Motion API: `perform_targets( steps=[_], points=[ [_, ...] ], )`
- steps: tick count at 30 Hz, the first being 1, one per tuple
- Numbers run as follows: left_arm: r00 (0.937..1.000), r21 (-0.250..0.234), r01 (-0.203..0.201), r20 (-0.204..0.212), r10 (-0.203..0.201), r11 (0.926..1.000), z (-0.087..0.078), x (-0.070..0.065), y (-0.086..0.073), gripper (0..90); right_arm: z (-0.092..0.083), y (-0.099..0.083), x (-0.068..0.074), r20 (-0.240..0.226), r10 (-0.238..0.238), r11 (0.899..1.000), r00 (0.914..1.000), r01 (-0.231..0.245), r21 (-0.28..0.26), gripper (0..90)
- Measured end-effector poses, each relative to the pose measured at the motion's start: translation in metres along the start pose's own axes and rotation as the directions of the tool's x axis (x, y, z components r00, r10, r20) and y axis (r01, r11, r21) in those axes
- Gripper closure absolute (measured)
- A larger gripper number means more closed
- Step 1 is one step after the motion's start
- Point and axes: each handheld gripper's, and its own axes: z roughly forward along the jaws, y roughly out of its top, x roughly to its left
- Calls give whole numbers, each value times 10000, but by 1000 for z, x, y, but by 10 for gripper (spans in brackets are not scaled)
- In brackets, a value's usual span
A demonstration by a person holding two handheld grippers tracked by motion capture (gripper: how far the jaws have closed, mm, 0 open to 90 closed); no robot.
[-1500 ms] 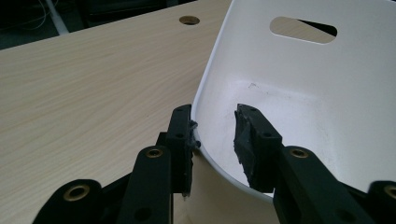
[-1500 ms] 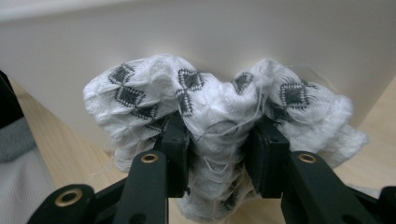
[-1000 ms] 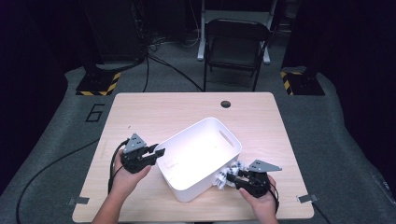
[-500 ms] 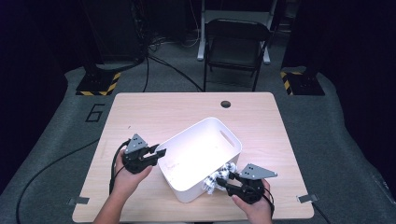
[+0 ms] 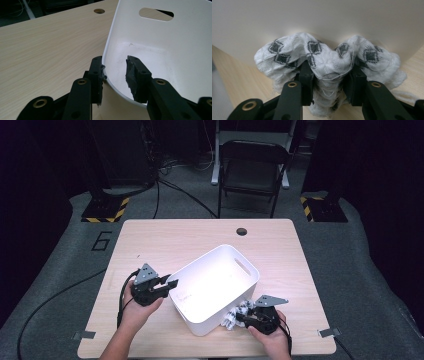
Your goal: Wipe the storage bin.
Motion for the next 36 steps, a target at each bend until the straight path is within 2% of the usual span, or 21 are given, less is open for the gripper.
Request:
perform_targets(
  steps=[2, 6, 10, 13, 15, 17, 20, 21, 24, 26, 30, 34, 36],
  points=[
    [10000, -8, -19, 3, 19, 10000, 0, 0, 0, 666, 2, 0, 0, 130, -258, 9996, 9996, 257, 131, 636],
    [10000, -16, -18, 8, 18, 10000, 0, 0, 0, 665, -1, 1, -5, 318, -268, 9996, 9991, 267, 45, 636],
    [10000, -30, -24, 7, 24, 10000, 0, -1, 0, 665, -6, 1, -11, 548, 184, 9996, 9983, -172, -221, 636],
    [10000, -10, -7, 13, 7, 10000, 1, -1, 0, 664, -9, 2, -12, 643, 128, 9987, 9978, -96, -501, 637],
    [10000, -28, 28, -8, -28, 10000, 1, -2, 0, 663, -13, 4, -8, 521, 192, 9971, 9985, -152, -745, 637],
    [10000, -37, 65, -36, -65, 10000, 1, -2, 0, 662, -20, 9, 1, 119, 80, 9929, 9999, -65, -1186, 635],
    [10000, 16, 66, -15, -66, 10000, 1, -2, 0, 662, -31, 19, 21, -313, -584, 9833, 9978, 521, -1741, 634],
    [10000, 5, 53, -19, -53, 10000, 1, -2, 0, 662, -33, 21, 26, -357, -873, 9793, 9955, 792, -1864, 634],
    [10000, 23, -36, 15, 36, 10000, 0, -3, 0, 663, -35, 23, 32, -225, -1229, 9737, 9922, 1162, -1959, 636],
    [9999, 37, -92, 47, 92, 10000, 1, -3, 1, 662, -34, 21, 27, -259, -1025, 9739, 9944, 950, -2061, 642],
    [9999, 8, -100, 84, 100, 9999, 1, -4, 1, 662, -32, 15, 9, 316, -322, 9800, 9990, 378, -1952, 640],
    [9999, 10, -66, 93, 66, 10000, 2, -4, 1, 659, -21, 4, -11, 503, 328, 9898, 9982, -255, -1405, 637],
    [9999, 6, -50, 94, 50, 10000, 2, -4, 1, 659, -16, 2, -13, 502, 378, 9921, 9980, -314, -1215, 636]
  ],
)
